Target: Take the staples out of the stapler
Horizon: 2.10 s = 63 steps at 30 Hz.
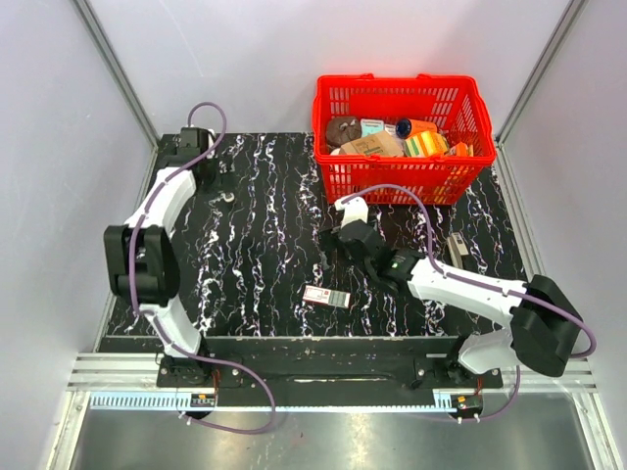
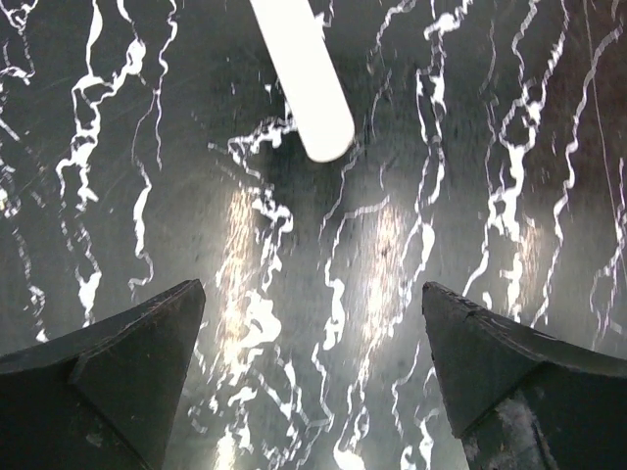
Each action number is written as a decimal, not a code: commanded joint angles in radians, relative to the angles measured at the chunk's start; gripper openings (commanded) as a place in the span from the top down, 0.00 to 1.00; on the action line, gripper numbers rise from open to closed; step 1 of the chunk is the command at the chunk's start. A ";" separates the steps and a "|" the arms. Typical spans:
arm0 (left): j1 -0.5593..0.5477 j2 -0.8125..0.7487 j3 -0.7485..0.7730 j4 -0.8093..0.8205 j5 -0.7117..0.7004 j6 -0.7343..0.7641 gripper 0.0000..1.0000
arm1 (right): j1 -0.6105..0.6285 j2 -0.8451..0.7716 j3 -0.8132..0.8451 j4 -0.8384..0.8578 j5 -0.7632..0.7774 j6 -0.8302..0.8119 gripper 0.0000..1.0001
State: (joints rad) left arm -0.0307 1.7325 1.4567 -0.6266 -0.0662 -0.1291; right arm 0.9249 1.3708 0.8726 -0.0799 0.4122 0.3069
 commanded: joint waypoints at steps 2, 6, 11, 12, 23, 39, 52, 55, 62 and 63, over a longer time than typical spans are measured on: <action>-0.009 0.133 0.128 0.056 -0.076 -0.107 0.03 | 0.031 0.043 0.088 -0.035 0.198 -0.026 0.00; -0.026 0.234 0.197 0.058 -0.124 -0.119 0.05 | 0.037 0.037 0.062 0.060 0.194 -0.048 0.00; -0.026 0.318 0.273 0.056 -0.169 -0.132 0.08 | 0.040 0.044 0.066 0.071 0.182 -0.057 0.03; -0.026 0.329 0.286 0.056 -0.167 -0.135 0.09 | 0.043 0.040 0.065 0.069 0.171 -0.064 0.05; -0.025 0.414 0.330 0.077 -0.184 -0.098 0.27 | 0.048 0.027 0.042 0.157 0.149 -0.104 0.20; -0.025 0.449 0.331 0.088 -0.164 -0.104 0.78 | 0.048 0.019 0.029 0.172 0.145 -0.138 0.29; -0.058 -0.038 -0.206 0.071 -0.041 -0.061 1.00 | 0.048 0.037 0.048 0.112 0.125 -0.103 0.30; -0.100 -0.177 -0.361 0.061 -0.035 -0.037 1.00 | 0.049 0.040 0.057 0.044 0.137 -0.071 0.32; -0.201 -0.384 -0.597 0.134 -0.018 -0.001 0.92 | 0.054 0.054 0.080 -0.033 0.148 -0.008 0.32; -0.213 -0.378 -0.604 0.134 -0.024 0.005 0.92 | 0.054 0.059 0.089 -0.047 0.148 -0.003 0.33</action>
State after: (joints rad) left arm -0.2214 1.3949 0.9001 -0.5667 -0.1017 -0.1593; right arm 0.9642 1.4128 0.9058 -0.0738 0.5476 0.2543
